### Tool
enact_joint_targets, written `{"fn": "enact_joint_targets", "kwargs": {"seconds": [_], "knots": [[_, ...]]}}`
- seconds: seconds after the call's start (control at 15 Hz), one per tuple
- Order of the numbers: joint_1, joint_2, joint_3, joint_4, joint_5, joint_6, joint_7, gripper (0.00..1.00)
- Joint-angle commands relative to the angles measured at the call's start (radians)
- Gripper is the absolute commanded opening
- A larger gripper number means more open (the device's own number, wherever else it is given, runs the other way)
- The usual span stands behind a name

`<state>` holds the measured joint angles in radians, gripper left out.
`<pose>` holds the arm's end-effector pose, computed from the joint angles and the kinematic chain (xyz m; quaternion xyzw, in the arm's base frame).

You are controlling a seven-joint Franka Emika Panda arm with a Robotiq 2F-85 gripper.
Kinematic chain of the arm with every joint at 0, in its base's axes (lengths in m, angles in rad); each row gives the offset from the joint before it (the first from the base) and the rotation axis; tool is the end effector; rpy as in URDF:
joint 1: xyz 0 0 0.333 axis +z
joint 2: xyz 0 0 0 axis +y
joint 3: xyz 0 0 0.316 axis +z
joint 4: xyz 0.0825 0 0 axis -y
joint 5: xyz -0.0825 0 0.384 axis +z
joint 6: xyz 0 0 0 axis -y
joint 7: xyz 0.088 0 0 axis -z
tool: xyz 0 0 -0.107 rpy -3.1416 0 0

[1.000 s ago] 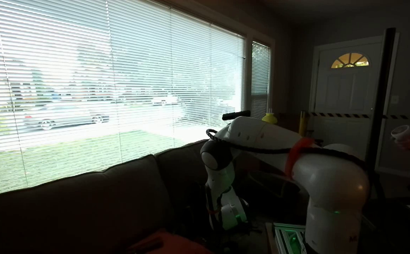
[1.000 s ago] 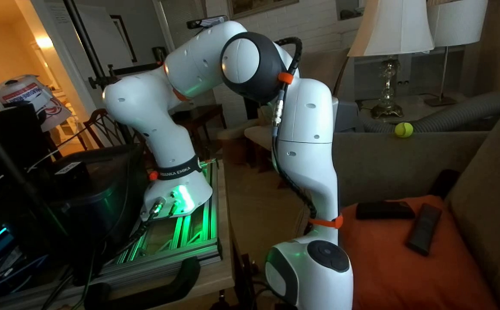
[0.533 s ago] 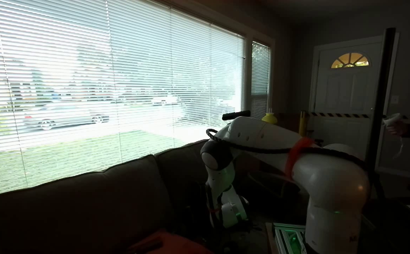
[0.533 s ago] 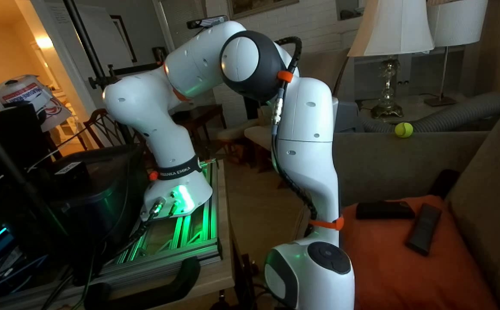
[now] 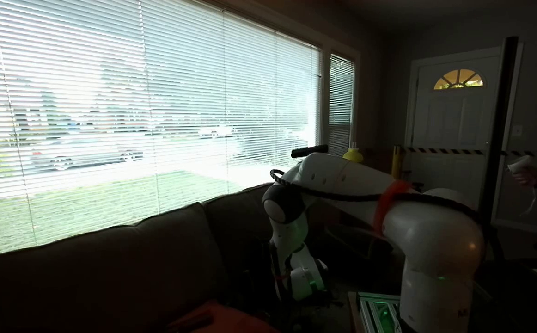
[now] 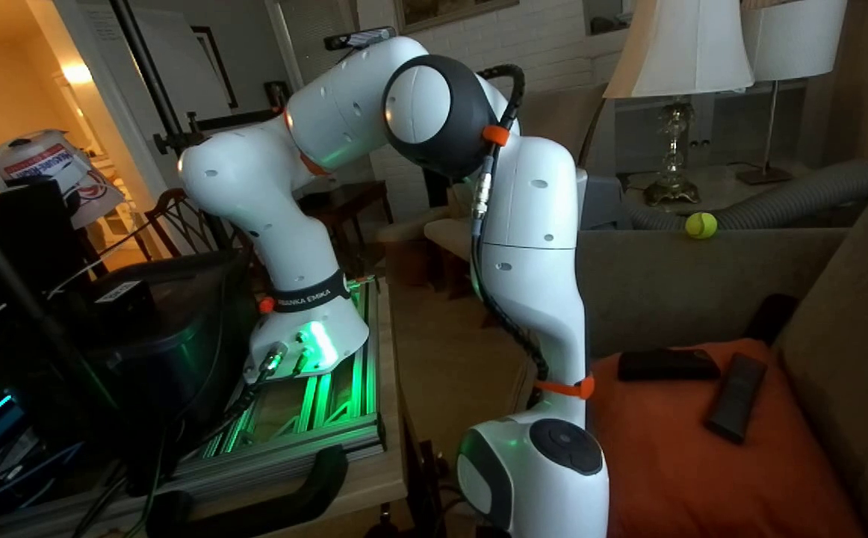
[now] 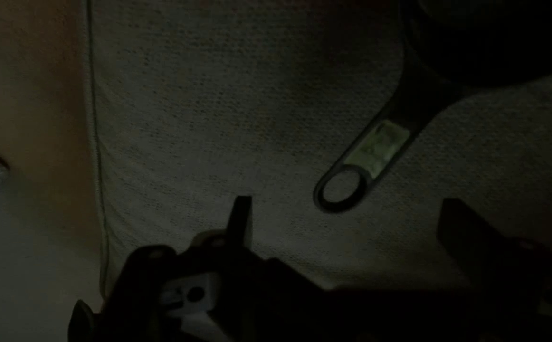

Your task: Take the black object off of the armrest and the place item on the couch and place them on the pillow

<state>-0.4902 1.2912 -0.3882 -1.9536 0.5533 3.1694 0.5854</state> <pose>0.2418 -0.4346 -0.1015 0.6281 -0.7534 0.0232 0.1929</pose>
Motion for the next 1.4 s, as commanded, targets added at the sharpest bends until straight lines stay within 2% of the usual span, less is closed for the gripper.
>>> {"fn": "enact_joint_targets", "kwargs": {"seconds": [0.0, 0.2, 0.27, 0.4, 0.47, 0.53, 0.6, 0.73, 0.8, 1.0, 1.27, 1.33], "knots": [[0.023, 0.028, 0.03, 0.0, 0.039, -0.002, 0.031, 1.0], [0.024, 0.053, 0.05, 0.013, 0.043, 0.001, 0.041, 1.0], [0.027, 0.057, 0.051, 0.014, 0.044, -0.002, 0.046, 0.94], [0.027, 0.066, 0.052, 0.016, 0.045, -0.003, 0.052, 0.89], [0.027, 0.071, 0.051, 0.019, 0.045, -0.001, 0.055, 0.9], [0.029, 0.071, 0.049, 0.017, 0.046, -0.003, 0.058, 0.82], [0.028, 0.074, 0.049, 0.018, 0.047, -0.001, 0.059, 0.83], [0.032, 0.077, 0.047, 0.019, 0.048, 0.001, 0.062, 0.75], [0.032, 0.078, 0.047, 0.02, 0.047, 0.003, 0.062, 0.57], [0.035, 0.075, 0.048, 0.02, 0.046, 0.011, 0.062, 0.31], [0.043, 0.076, 0.048, 0.022, 0.043, 0.011, 0.061, 0.01], [0.046, 0.076, 0.048, 0.021, 0.043, 0.01, 0.06, 0.0]]}}
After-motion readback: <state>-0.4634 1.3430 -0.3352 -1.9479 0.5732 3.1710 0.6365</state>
